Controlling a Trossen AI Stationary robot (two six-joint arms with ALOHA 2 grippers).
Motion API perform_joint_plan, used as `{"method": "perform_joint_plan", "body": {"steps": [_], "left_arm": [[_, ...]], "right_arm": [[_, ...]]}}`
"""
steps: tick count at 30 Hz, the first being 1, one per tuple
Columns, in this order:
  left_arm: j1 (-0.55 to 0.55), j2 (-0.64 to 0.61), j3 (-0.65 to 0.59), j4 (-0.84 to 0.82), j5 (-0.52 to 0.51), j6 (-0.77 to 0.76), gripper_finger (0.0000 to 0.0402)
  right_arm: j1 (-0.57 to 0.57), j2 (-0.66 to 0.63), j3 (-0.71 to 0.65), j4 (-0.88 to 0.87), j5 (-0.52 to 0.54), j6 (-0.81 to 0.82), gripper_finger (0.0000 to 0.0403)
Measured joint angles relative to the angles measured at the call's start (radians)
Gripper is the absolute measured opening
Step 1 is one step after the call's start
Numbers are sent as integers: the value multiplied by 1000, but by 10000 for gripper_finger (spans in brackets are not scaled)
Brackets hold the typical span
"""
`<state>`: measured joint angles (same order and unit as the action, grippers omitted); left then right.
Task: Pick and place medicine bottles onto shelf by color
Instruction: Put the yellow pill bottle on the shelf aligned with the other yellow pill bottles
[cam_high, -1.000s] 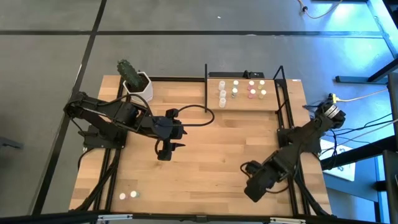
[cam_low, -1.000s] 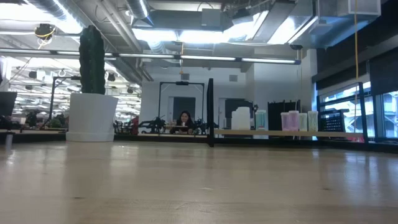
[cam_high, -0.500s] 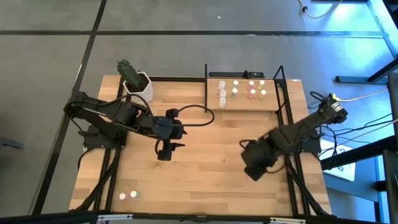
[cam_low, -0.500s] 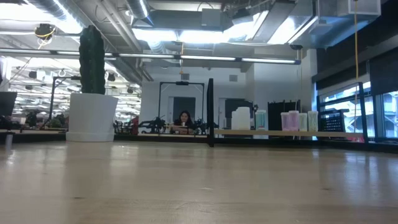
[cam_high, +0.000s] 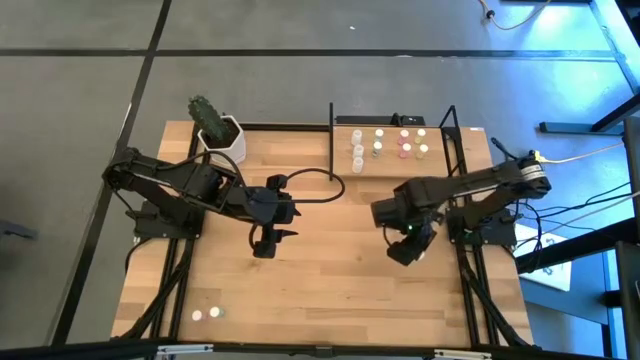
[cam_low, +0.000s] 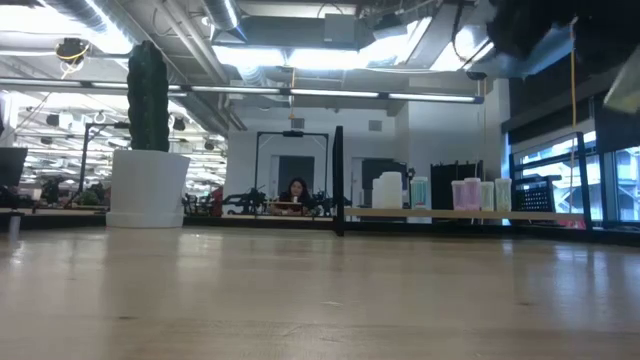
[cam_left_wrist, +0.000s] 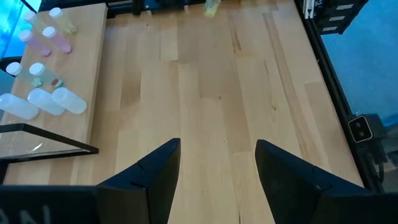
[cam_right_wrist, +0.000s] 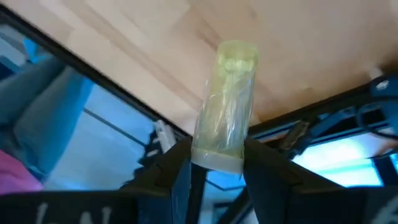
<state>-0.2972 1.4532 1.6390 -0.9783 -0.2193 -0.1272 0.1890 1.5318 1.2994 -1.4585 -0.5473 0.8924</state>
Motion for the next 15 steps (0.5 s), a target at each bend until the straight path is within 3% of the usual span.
{"method": "perform_joint_plan", "body": {"steps": [7, 15], "left_arm": [[3, 0, 0, 0, -8, 182, 202], [3, 0, 0, 0, -8, 187, 202]], "right_arm": [[-70, 114, -93, -3, -62, -257, 132], [-102, 307, -98, -48, -68, -439, 132]]}}
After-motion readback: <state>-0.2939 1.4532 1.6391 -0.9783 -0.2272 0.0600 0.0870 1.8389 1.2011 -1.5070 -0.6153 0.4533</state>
